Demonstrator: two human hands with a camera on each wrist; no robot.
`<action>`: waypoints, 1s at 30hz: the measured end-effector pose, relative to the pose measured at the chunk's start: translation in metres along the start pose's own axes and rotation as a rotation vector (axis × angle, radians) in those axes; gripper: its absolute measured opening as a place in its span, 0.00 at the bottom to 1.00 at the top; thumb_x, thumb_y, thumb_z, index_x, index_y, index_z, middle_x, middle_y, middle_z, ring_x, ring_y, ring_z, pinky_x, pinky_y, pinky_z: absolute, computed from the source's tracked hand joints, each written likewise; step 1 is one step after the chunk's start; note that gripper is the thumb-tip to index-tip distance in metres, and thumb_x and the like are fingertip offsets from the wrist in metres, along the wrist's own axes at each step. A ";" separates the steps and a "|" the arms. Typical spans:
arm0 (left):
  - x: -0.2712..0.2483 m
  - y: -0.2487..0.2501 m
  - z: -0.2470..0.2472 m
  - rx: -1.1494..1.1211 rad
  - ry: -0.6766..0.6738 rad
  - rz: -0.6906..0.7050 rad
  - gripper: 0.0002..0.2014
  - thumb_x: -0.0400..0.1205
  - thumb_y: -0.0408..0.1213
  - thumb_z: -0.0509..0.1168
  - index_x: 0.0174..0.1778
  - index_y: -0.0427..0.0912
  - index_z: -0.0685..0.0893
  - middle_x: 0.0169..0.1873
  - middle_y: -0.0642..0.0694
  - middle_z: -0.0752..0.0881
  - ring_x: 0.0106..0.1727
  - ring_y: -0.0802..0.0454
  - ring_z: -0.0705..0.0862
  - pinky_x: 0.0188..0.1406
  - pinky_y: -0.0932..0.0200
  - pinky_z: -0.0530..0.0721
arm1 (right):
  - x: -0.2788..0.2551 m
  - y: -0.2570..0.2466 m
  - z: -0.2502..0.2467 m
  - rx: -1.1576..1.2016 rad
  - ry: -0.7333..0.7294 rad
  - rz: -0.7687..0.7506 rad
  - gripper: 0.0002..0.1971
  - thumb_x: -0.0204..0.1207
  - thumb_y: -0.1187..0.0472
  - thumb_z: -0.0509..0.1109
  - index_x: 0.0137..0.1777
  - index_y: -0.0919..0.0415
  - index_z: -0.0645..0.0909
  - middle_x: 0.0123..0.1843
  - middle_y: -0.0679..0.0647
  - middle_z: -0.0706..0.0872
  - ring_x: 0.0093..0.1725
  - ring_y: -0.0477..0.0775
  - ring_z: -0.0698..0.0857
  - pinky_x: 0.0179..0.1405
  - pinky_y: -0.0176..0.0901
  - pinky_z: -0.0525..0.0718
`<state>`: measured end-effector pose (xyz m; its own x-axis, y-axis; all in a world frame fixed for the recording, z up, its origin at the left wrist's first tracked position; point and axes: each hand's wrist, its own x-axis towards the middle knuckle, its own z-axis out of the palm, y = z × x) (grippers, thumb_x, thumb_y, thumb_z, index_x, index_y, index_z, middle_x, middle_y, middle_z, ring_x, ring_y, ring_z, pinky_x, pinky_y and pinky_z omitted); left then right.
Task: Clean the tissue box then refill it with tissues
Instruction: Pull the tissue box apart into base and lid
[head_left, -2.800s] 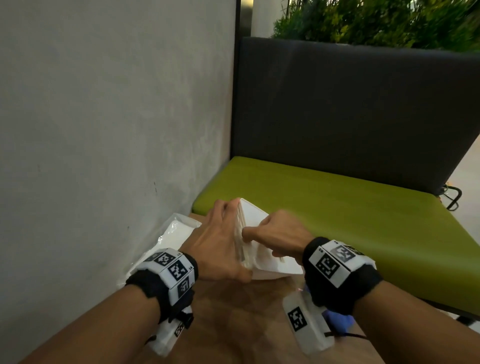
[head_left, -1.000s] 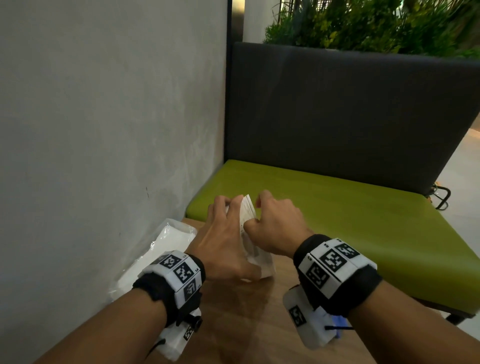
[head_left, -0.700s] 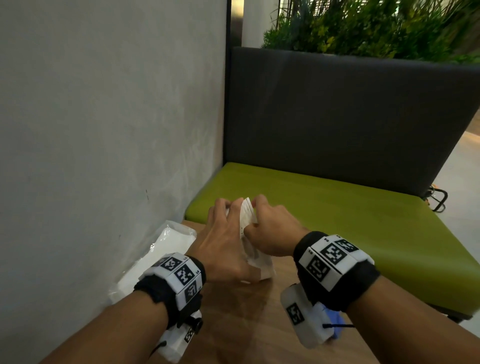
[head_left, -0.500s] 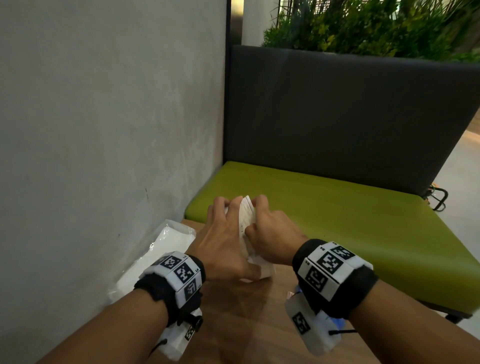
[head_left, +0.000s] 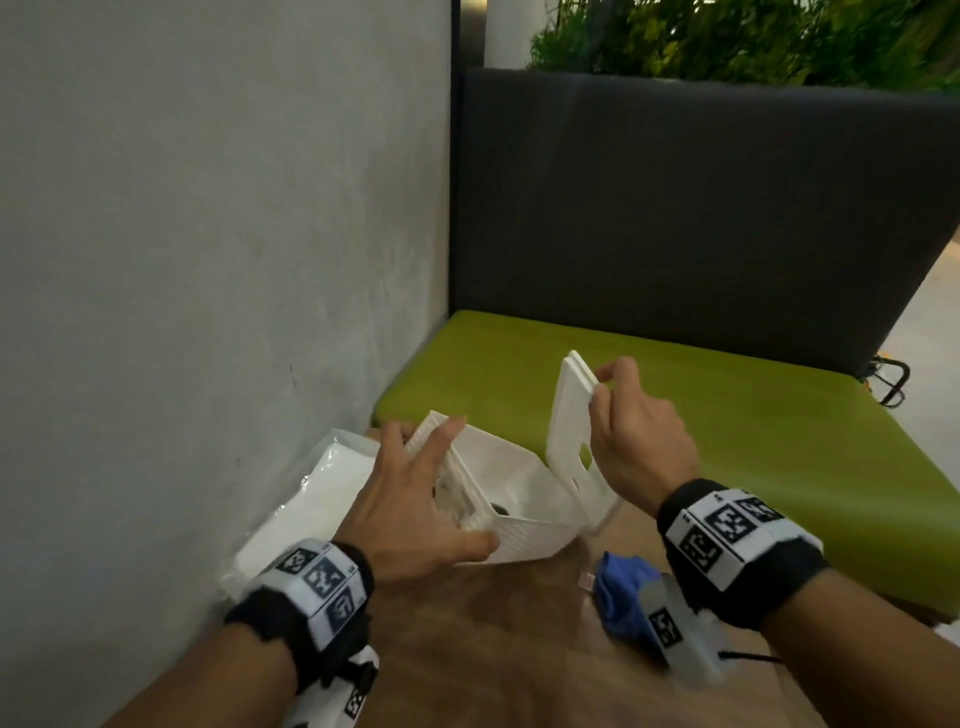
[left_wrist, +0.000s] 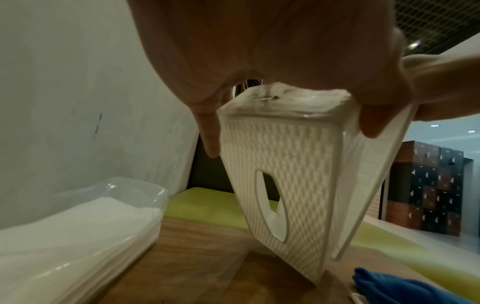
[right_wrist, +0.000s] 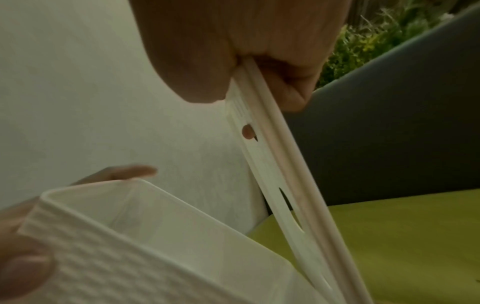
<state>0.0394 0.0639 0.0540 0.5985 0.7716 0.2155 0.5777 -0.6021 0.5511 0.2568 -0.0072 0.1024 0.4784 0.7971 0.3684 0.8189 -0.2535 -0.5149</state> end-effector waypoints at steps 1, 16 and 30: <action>-0.002 0.002 0.001 0.019 0.013 -0.024 0.55 0.52 0.65 0.78 0.75 0.67 0.60 0.59 0.55 0.58 0.62 0.48 0.77 0.63 0.53 0.84 | -0.002 0.003 0.001 -0.002 0.004 0.021 0.12 0.84 0.45 0.51 0.58 0.52 0.65 0.29 0.51 0.81 0.25 0.57 0.80 0.23 0.50 0.80; -0.024 0.020 0.040 0.167 -0.079 -0.474 0.51 0.55 0.75 0.74 0.65 0.44 0.69 0.65 0.43 0.60 0.58 0.46 0.78 0.58 0.55 0.82 | -0.030 0.015 0.017 0.060 0.077 0.225 0.37 0.75 0.69 0.62 0.79 0.47 0.49 0.49 0.57 0.79 0.39 0.61 0.82 0.35 0.51 0.79; -0.056 0.018 0.067 0.299 -0.344 -0.570 0.51 0.53 0.77 0.72 0.65 0.46 0.74 0.70 0.45 0.68 0.58 0.48 0.81 0.62 0.54 0.82 | -0.124 0.091 0.067 -0.101 -0.292 0.604 0.17 0.69 0.67 0.67 0.52 0.59 0.62 0.61 0.65 0.75 0.50 0.64 0.79 0.46 0.49 0.79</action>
<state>0.0541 -0.0041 -0.0023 0.2715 0.9034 -0.3318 0.9491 -0.1942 0.2478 0.2510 -0.0923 -0.0422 0.7679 0.6109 -0.1929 0.4670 -0.7399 -0.4843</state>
